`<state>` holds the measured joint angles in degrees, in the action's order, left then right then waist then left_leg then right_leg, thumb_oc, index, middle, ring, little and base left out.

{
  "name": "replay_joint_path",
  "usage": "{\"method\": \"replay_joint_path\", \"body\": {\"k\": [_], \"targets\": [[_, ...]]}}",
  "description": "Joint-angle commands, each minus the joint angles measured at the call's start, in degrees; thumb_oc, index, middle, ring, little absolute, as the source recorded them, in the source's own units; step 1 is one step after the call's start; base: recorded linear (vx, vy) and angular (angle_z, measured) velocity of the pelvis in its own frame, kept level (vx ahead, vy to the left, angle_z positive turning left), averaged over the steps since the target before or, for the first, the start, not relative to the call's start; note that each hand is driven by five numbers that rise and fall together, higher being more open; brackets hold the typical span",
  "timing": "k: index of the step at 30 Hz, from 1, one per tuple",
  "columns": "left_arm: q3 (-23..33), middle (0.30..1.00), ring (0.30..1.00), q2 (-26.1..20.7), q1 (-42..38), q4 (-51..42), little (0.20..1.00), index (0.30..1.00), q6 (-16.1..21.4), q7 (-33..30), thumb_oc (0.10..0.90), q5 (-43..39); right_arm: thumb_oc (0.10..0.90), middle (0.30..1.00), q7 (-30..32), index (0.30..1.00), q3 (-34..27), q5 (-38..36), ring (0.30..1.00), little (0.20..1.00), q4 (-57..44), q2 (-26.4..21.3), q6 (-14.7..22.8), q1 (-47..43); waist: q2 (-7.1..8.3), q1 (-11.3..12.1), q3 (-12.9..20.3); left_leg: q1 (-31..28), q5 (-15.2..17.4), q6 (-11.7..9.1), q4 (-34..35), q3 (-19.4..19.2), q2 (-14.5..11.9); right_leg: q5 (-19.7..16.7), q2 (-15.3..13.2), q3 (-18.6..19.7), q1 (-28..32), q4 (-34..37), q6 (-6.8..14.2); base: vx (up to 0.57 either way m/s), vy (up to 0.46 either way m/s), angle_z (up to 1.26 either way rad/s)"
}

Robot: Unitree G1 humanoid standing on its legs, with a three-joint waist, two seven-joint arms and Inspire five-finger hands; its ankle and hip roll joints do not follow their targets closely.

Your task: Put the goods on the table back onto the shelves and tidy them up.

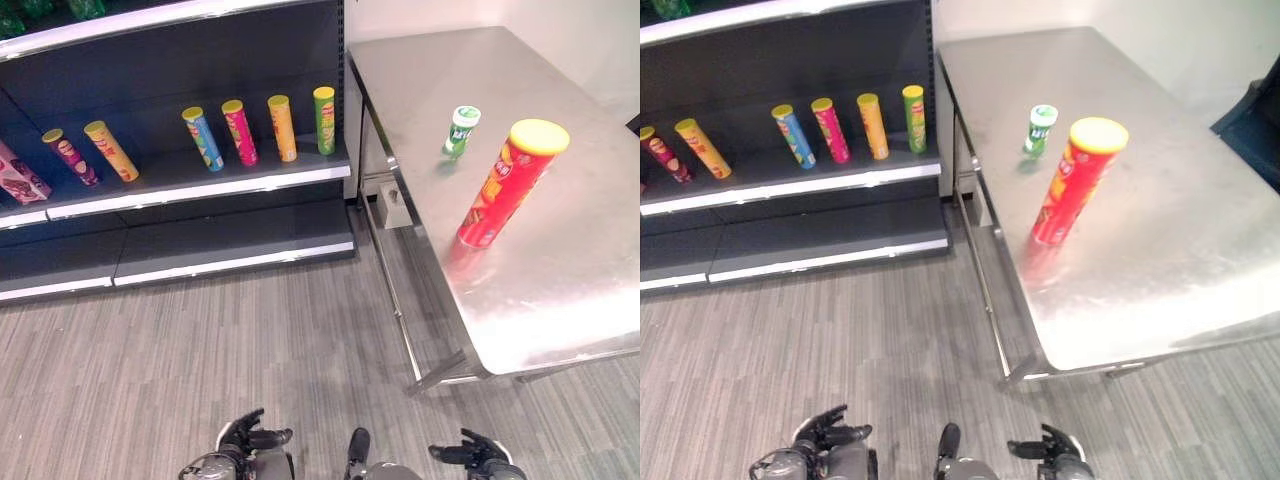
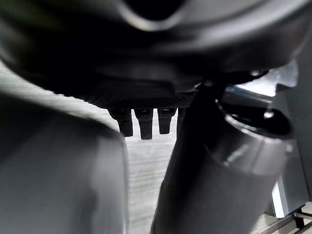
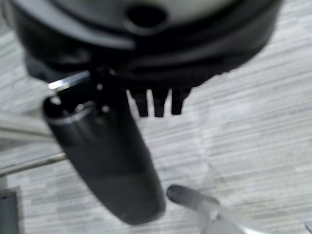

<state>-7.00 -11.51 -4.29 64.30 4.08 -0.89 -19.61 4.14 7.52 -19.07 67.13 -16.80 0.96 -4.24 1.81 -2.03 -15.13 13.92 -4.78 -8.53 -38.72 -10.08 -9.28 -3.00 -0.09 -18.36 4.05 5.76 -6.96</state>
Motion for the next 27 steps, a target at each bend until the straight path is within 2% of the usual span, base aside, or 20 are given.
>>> {"method": "replay_joint_path", "body": {"k": [1, 2, 4, 5, 6, 9, 14, 15, 19, 20, 21, 22, 24, 25, 27], "targets": [[-3.52, 0.9, 0.9, -0.12, 0.17, -0.9, 0.9, 0.9, 0.88, -0.01, 0.8, 1.1, 0.8, 0.9, 0.17, 0.9, 0.26, -0.16, 0.9, 0.9, -1.31, -2.98, 1.09, 0.47, -1.48, 1.11, -2.08, -8.37, 2.73, 1.99, 23.56, -0.48, -0.82, 4.33, -4.92, 1.15, 2.91, -0.76, 12.11, 0.2, 0.149, -0.29], [-3.77, 0.9, 0.9, 0.05, 0.2, -0.46, 0.9, 0.9, 0.8, 0.04, 0.8, 1.29, 0.8, 0.9, -0.01, 0.9, 0.75, 0.35, 0.9, 0.9, -0.98, -3.0, 0.97, 0.43, -2.19, 1.64, -1.7, -8.74, 0.96, 1.57, 30.02, 1.31, -0.31, 4.75, -4.51, 1.75, 3.23, -0.76, 12.46, 0.2, 0.15, -0.23], [-3.66, 0.9, 0.9, 0.27, 0.22, 0.37, 0.9, 0.9, 0.84, 0.16, 0.8, 1.01, 0.8, 0.9, -0.16, 0.9, 1.01, 0.77, 0.9, 0.9, -0.32, -3.05, 0.96, 0.45, -3.15, 2.59, -1.31, -8.1, -1.81, 0.94, 36.28, 6.77, 1.23, 5.57, -3.76, 3.1, 4.34, -0.76, 12.68, 0.22, 0.124, -0.28], [-3.45, 0.9, 0.9, 0.43, 0.2, 1.08, 0.9, 0.9, 0.89, 0.21, 0.8, 0.7, 0.8, 0.9, -0.39, 0.9, 0.89, 0.77, 0.9, 0.9, -0.29, -3.07, 1.05, 0.69, -3.64, 2.74, -0.79, -8.43, -1.63, 0.82, 38.57, 8.95, 1.78, 5.94, -3.39, 4.14, 4.82, -0.76, 12.79, 0.2, 0.109, -0.5], [-3.18, 0.9, 0.9, 0.55, 0.32, 1.82, 0.9, 0.9, 0.94, 0.18, 0.8, 0.56, 0.8, 0.9, -0.59, 0.9, 1.01, 1.09, 0.9, 0.9, 0.23, -2.91, 1.15, 0.62, -3.89, 2.63, -0.51, -9.69, -1.57, 0.48, 40.4, 9.41, 1.91, 6.1, -3.2, 4.66, 5.16, -0.76, 12.78, 0.18, 0.115, -0.58], [-3.27, 0.9, 0.9, 0.31, 0.28, 2.35, 0.9, 0.9, 0.81, 0.16, 0.8, 1.17, 0.8, 0.9, 0.01, 0.9, 0.46, 1.44, 0.9, 0.9, 0.82, -2.48, 1.14, 1.26, -3.78, 2.06, 0.5, -12.6, -1.72, 0.76, 42.36, 8.71, 2.59, 5.78, -3.7, 6.19, 5.2, -0.76, 13.03, 0.14, 0.145, -0.69], [-2.78, 0.9, 0.9, -0.82, -0.29, 2.69, 0.9, 0.9, 0.96, -0.11, 0.8, 1.98, 0.8, 0.9, 0.55, 0.9, -2.11, 0.44, 0.9, 0.9, 2.8, -2.21, 0.79, 2.16, -2.82, 1.04, 1.72, -14.91, -0.35, 1.68, 43.72, 5.49, 3.01, 5.1, -4.89, 8.41, 4.4, -0.76, 14.1, 0.09, 0.149, -0.3], [-2.4, 0.9, 0.9, -1.82, -0.55, 2.26, 0.9, 0.9, 1.01, -0.17, 0.8, 1.86, 0.8, 0.9, 1.11, 0.9, -3.84, 0.35, 0.9, 0.9, 4.35, -2.9, 0.53, 2.51, -2.22, 0.6, 2.03, -15.39, 0.34, 2.27, 43.72, 4.4, 3.2, 4.65, -5.51, 9.15, 3.98, -0.76, 14.55, 0.06, 0.133, -0.41], [-1.54, 0.9, 0.9, -4.26, -1.32, 1.16, 0.9, 0.9, 1.44, 0.1, 0.8, 1.76, 0.8, 0.9, 1.87, 0.9, -11.8, -2.2, 0.9, 0.9, 6.71, -8.38, 0.53, 4.17, -1.06, -0.46, 2.67, -16.08, 2.14, 3.31, 43.72, 1.4, 3.67, 3.6, -6.68, 11.6, 2.46, -0.76, 16.11, 0.04, 0.148, -0.47], [-1.3, 0.9, 0.9, -4.78, -1.72, 1.29, 0.9, 0.9, 1.55, 0.17, 0.8, 1.91, 0.8, 0.9, 2.34, 0.9, -15.74, -3.96, 0.9, 0.9, 7.96, -11.17, 0.63, 4.79, -0.7, -0.98, 2.59, -16.5, 2.79, 3.51, 43.72, 0.67, 3.86, 3.32, -7.02, 12.2, 2.13, -0.76, 16.59, 0.02, 0.201, -0.57], [-0.81, 0.9, 0.9, -5.37, -2.49, 1.47, 0.9, 0.9, 1.77, 0.21, 0.8, 2.68, 0.8, 0.9, 3.86, 0.9, -24.38, -7.92, 0.9, 0.9, 10.35, -17.03, 0.88, 6.26, -0.14, -1.74, 3.29, -16.76, 3.84, 3.92, 43.72, -1.1, 3.95, 2.7, -7.43, 12.96, 0.87, -0.76, 17.4, 0.02, 0.156, -0.61], [-0.9, 0.9, 0.9, -5.27, -2.54, 1.49, 0.9, 0.9, 1.78, 0.2, 0.8, 2.69, 0.8, 0.9, 3.79, 0.9, -24.48, -7.93, 0.9, 0.9, 10.42, -17.15, 0.91, 6.3, -0.24, -1.6, 3.3, -16.78, 3.89, 3.93, 43.72, -1.16, 3.96, 2.71, -7.44, 13.02, 0.85, -0.76, 17.42, 0.04, 0.125, -0.73], [-0.92, 0.9, 0.9, -5.36, -2.92, 2.42, 0.9, 0.9, 1.74, 0.6, 0.8, 4.28, 0.8, 0.9, 4.89, 0.9, -30.27, -9.92, 0.9, 0.9, 13.35, -22.7, 0.66, 6.79, 0.01, -2.16, 4.09, -17.5, 4.77, 4.12, 43.72, -1.74, 4.19, 2.84, -7.72, 12.94, 1.0, -0.76, 17.88, 0.09, 0.089, -0.49], [-0.96, 0.9, 0.9, -5.09, -3.51, 3.04, 0.9, 0.9, 1.67, 0.52, 0.8, 5.01, 0.8, 0.9, 6.52, 0.9, -36.53, -12.85, 0.9, 0.9, 11.69, -27.06, 1.66, 7.36, 0.2, -2.95, 4.72, -18.12, 5.43, 4.18, 43.72, -2.04, 4.35, 2.74, -8.08, 12.87, 1.2, -0.76, 18.37, 0.1, 0.115, -0.23], [-0.93, 0.9, 0.9, -4.76, -3.65, 2.96, 0.9, 0.9, 1.77, 0.09, 0.8, 5.96, 0.8, 0.9, 9.34, 0.9, -39.5, -12.62, 0.9, 0.9, 3.28, -30.44, 4.29, 7.49, 0.3, -3.68, 4.94, -18.3, 5.64, 4.22, 43.72, -2.21, 4.51, 2.58, -8.26, 12.98, 1.0, -0.76, 18.68, 0.06, 0.083, -0.06]]}}
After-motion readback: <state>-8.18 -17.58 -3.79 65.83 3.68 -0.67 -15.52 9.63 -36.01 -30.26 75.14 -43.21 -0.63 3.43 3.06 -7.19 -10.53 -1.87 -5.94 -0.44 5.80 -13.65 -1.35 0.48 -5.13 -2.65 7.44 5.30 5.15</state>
